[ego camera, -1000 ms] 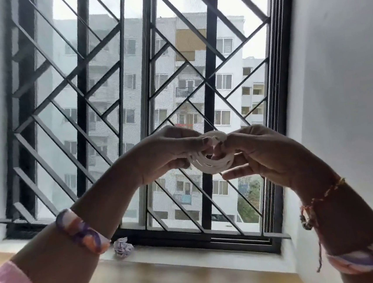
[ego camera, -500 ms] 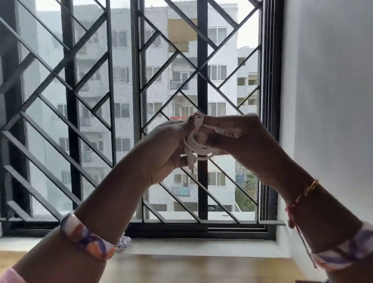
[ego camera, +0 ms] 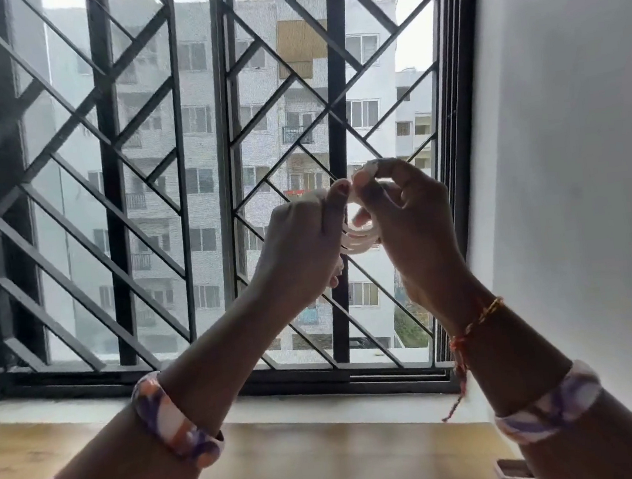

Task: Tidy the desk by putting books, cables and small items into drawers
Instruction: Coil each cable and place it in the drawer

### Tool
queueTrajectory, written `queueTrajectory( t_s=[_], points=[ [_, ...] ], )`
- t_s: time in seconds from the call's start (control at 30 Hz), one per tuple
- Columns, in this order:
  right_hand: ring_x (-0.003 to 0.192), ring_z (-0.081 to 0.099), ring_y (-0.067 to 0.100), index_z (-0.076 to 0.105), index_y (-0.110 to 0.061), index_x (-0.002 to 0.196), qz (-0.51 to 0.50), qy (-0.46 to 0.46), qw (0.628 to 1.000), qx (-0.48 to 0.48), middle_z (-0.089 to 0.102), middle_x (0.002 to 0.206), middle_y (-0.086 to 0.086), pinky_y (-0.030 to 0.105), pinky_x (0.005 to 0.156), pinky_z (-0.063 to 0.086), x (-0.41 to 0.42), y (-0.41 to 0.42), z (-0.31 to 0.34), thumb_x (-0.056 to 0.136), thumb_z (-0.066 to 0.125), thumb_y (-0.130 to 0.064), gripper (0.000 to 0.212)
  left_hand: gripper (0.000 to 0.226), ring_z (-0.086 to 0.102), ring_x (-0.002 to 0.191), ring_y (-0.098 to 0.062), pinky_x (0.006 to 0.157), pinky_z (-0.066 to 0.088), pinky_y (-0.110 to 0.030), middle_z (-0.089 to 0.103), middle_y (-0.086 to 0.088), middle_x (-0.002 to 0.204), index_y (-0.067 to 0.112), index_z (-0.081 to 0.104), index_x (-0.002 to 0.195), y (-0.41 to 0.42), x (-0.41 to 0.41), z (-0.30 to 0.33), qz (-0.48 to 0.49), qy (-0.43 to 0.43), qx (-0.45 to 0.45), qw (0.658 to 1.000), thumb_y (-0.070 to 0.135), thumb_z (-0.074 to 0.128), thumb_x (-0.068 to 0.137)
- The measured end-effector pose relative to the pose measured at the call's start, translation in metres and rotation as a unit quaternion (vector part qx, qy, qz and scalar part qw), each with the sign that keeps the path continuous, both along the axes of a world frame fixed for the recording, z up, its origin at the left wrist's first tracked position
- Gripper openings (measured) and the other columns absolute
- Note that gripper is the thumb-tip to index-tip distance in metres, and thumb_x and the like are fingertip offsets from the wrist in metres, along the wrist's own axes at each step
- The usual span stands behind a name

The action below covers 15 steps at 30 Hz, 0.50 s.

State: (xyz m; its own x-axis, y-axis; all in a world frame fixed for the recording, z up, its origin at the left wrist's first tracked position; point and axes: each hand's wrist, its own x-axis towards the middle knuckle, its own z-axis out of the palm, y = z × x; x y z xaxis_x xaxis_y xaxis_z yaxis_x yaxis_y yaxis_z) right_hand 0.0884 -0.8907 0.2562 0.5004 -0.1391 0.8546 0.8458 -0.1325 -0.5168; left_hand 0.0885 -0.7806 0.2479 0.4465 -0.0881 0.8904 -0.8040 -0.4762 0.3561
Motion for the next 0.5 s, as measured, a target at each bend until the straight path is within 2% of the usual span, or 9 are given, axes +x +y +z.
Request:
queueTrajectory(
  t_s=[0.1,0.17,0.23,0.3,0.37,0.43,0.5],
  points=[
    [0.053,0.05,-0.001,0.061,-0.023,0.074,-0.037,-0.013,0.999,0.017,0.06,0.065,-0.009,0.022,0.057,0.04,0.005,-0.001,0.006,0.087,0.061,-0.012,0.017,0.04,0.048,0.038,-0.018,0.038,0.038,-0.026,0.045,-0.002,0.048,0.013,0.048,0.068,-0.004,-0.003,0.008,-0.011,0.044,0.0,0.999,0.031,0.032,0.1],
    [0.057,0.051,0.002,0.063,-0.018,0.077,-0.036,-0.019,0.999,0.031,0.061,0.068,-0.006,0.027,0.061,0.042,0.006,0.0,0.009,0.088,0.06,-0.013,0.012,0.043,0.047,0.046,-0.02,0.04,0.034,-0.024,0.045,-0.004,0.051,0.004,0.054,0.076,-0.005,-0.002,0.012,-0.002,0.041,0.011,0.999,0.032,0.033,0.099],
    [0.055,0.05,0.001,0.063,-0.011,0.084,-0.014,0.012,0.999,0.04,0.059,0.071,-0.006,0.024,0.058,0.045,0.004,0.0,0.011,0.09,0.058,-0.014,0.009,0.043,0.045,0.043,-0.018,0.034,0.031,-0.018,0.048,-0.006,0.053,0.0,0.057,0.082,-0.003,-0.001,0.012,-0.016,0.044,0.021,0.999,0.033,0.036,0.099],
    [0.059,0.055,0.003,0.06,-0.009,0.089,0.029,0.083,0.995,0.051,0.059,0.076,-0.003,0.027,0.06,0.052,0.003,-0.002,0.011,0.093,0.054,-0.016,0.011,0.034,0.044,0.037,-0.012,0.032,0.03,-0.012,0.05,-0.003,0.053,0.009,0.058,0.078,0.001,-0.001,0.007,-0.056,0.071,0.024,0.996,0.034,0.042,0.096],
    [0.071,0.06,0.013,0.057,-0.011,0.086,0.099,0.147,0.981,0.081,0.059,0.082,0.001,0.035,0.066,0.056,0.004,-0.007,0.011,0.095,0.049,-0.018,0.014,0.023,0.044,0.036,-0.007,0.033,0.031,-0.012,0.051,0.002,0.053,0.015,0.059,0.08,0.005,-0.002,0.0,-0.105,0.119,0.009,0.987,0.033,0.051,0.092],
    [0.072,0.061,0.017,0.056,-0.012,0.08,0.155,0.181,0.966,0.1,0.059,0.082,0.001,0.033,0.059,0.057,0.004,-0.011,0.011,0.095,0.048,-0.02,0.018,0.014,0.043,0.037,-0.004,0.034,0.032,-0.012,0.052,0.003,0.054,0.016,0.061,0.085,0.008,-0.002,-0.005,-0.122,0.155,-0.008,0.98,0.028,0.055,0.09],
    [0.066,0.06,0.015,0.056,-0.012,0.08,0.161,0.185,0.965,0.091,0.059,0.077,0.001,0.03,0.054,0.053,0.006,-0.012,0.01,0.094,0.048,-0.022,0.019,0.011,0.044,0.038,-0.005,0.034,0.032,-0.012,0.053,0.002,0.056,0.018,0.061,0.086,0.01,-0.002,-0.006,-0.118,0.167,-0.007,0.979,0.026,0.055,0.09]
  ],
)
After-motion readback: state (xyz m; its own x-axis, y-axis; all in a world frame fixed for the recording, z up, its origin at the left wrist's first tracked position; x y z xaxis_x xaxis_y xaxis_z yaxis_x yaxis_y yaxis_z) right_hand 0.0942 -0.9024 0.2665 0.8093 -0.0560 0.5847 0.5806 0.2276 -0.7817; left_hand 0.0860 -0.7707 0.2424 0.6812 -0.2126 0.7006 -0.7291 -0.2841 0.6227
